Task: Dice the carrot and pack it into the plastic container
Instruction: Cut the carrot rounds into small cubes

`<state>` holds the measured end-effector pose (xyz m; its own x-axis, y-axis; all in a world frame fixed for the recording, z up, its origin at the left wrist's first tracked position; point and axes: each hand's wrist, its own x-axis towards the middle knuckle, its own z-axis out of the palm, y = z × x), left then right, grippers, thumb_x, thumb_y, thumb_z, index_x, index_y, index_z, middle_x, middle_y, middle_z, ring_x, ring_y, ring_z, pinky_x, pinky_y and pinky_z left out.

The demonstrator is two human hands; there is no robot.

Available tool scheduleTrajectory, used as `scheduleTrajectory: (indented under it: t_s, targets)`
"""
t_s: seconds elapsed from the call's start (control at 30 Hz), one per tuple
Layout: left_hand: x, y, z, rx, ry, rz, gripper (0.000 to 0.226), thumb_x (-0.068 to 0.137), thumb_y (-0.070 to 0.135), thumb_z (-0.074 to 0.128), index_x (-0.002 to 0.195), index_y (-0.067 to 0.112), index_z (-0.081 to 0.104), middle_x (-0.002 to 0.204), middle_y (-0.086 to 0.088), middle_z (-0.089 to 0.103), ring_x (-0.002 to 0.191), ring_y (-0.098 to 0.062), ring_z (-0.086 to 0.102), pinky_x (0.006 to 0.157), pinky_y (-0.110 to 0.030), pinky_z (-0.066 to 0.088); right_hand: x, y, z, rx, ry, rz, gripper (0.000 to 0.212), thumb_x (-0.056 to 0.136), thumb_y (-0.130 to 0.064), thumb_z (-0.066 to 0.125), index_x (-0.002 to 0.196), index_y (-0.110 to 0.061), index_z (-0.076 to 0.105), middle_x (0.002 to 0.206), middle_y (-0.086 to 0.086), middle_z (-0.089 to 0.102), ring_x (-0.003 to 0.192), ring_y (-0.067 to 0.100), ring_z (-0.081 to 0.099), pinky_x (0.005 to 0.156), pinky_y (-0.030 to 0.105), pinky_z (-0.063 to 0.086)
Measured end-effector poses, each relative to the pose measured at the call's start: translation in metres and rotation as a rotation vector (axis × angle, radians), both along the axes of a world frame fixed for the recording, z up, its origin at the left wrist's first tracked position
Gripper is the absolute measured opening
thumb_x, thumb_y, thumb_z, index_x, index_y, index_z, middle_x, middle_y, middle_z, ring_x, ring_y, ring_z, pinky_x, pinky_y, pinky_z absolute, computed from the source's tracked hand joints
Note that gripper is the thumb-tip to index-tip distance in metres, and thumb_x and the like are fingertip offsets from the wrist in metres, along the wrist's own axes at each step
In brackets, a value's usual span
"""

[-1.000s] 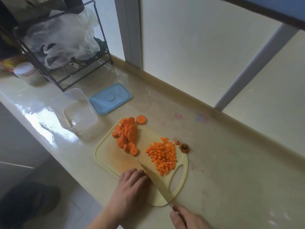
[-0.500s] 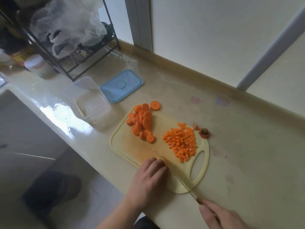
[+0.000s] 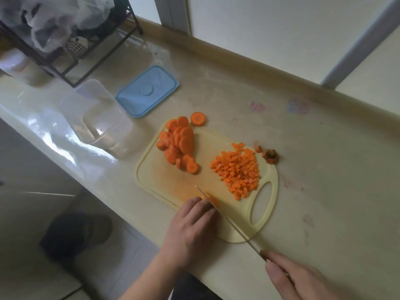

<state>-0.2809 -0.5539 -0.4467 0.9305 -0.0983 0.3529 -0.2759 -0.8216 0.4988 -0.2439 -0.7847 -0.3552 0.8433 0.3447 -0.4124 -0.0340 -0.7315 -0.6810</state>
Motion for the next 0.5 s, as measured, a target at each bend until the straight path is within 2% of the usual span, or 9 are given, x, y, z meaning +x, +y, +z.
scheduleTrajectory:
  t_s: [0.07, 0.1, 0.17, 0.2, 0.23, 0.3, 0.37, 0.43, 0.5]
  targets:
    - [0.0, 0.0, 0.001, -0.002, -0.006, 0.006, 0.038, 0.079, -0.005, 0.08, 0.116, 0.001, 0.073, 0.13, -0.006, 0.058, 0.109, -0.033, 0.062, 0.089, -0.041, 0.053, -0.004, -0.001, -0.002, 0.105, 0.062, -0.105, 0.112, 0.054, -0.101, 0.022, 0.086, -0.01, 0.078, 0.067, 0.023, 0.07, 0.079, 0.048, 0.065, 0.059, 0.003, 0.025]
    - [0.0, 0.0, 0.001, -0.006, -0.005, 0.005, 0.039, 0.078, -0.005, 0.081, 0.116, 0.002, 0.073, 0.13, -0.006, 0.059, 0.11, -0.033, 0.062, 0.089, -0.041, 0.053, -0.001, 0.0, -0.002, 0.109, 0.062, -0.022, 0.109, 0.063, -0.098, 0.024, 0.09, -0.006, 0.077, 0.069, 0.024, 0.07, 0.078, 0.049, 0.065, 0.059, 0.005, 0.026]
    - [0.001, 0.0, 0.0, -0.016, 0.002, 0.007, 0.044, 0.076, -0.006, 0.083, 0.118, 0.003, 0.072, 0.131, -0.005, 0.058, 0.111, -0.032, 0.062, 0.09, -0.04, 0.054, 0.011, -0.002, 0.007, -0.087, -0.154, 0.295, 0.071, 0.087, -0.077, 0.02, 0.094, -0.03, 0.072, 0.091, 0.003, 0.075, 0.093, 0.029, 0.07, 0.085, 0.013, 0.038]
    - [0.001, 0.001, 0.0, -0.019, 0.006, 0.008, 0.047, 0.075, -0.007, 0.083, 0.119, 0.004, 0.071, 0.131, -0.005, 0.058, 0.112, -0.032, 0.062, 0.09, -0.04, 0.054, 0.016, -0.005, 0.01, -0.161, -0.288, 0.377, 0.061, 0.092, -0.068, 0.015, 0.096, -0.039, 0.069, 0.096, -0.011, 0.073, 0.101, 0.011, 0.066, 0.098, 0.012, 0.031]
    - [0.001, 0.001, 0.0, -0.017, 0.007, 0.01, 0.048, 0.075, -0.008, 0.083, 0.119, 0.004, 0.071, 0.131, -0.006, 0.059, 0.112, -0.033, 0.062, 0.09, -0.04, 0.054, 0.02, -0.004, 0.01, -0.165, -0.247, 0.366, 0.059, 0.09, -0.068, 0.011, 0.102, -0.045, 0.064, 0.101, -0.021, 0.07, 0.107, -0.003, 0.059, 0.101, 0.006, 0.024]
    - [0.001, 0.0, 0.0, -0.009, -0.004, 0.023, 0.043, 0.076, -0.008, 0.082, 0.116, 0.002, 0.073, 0.128, -0.008, 0.062, 0.108, -0.034, 0.063, 0.087, -0.041, 0.054, 0.022, 0.005, 0.01, -0.073, -0.063, 0.27, 0.06, 0.079, -0.078, 0.002, 0.113, -0.06, 0.049, 0.11, -0.03, 0.064, 0.114, -0.012, 0.049, 0.096, 0.003, 0.028]
    - [0.001, -0.002, 0.001, -0.002, -0.02, 0.046, 0.032, 0.079, -0.004, 0.08, 0.11, 0.001, 0.074, 0.118, -0.012, 0.067, 0.102, -0.035, 0.063, 0.086, -0.04, 0.053, 0.02, 0.002, 0.006, -0.021, 0.017, 0.17, 0.062, 0.067, -0.089, -0.004, 0.103, -0.071, 0.043, 0.103, -0.03, 0.065, 0.102, -0.016, 0.053, 0.083, 0.003, 0.039]
    - [0.002, -0.003, 0.004, 0.01, -0.028, 0.065, 0.025, 0.081, -0.001, 0.078, 0.106, 0.001, 0.075, 0.11, -0.013, 0.069, 0.098, -0.035, 0.063, 0.088, -0.039, 0.053, 0.018, 0.0, 0.01, -0.007, 0.068, 0.122, 0.069, 0.057, -0.096, -0.005, 0.092, -0.07, 0.049, 0.099, -0.04, 0.059, 0.095, -0.021, 0.053, 0.076, 0.0, 0.038]
    - [0.002, -0.003, 0.004, 0.015, -0.035, 0.072, 0.022, 0.082, -0.001, 0.078, 0.104, 0.0, 0.075, 0.109, -0.013, 0.069, 0.098, -0.035, 0.063, 0.088, -0.039, 0.053, 0.016, -0.006, 0.011, -0.023, 0.062, 0.102, 0.081, 0.054, -0.097, -0.005, 0.097, -0.063, 0.055, 0.099, -0.042, 0.058, 0.098, -0.024, 0.05, 0.077, -0.002, 0.037]
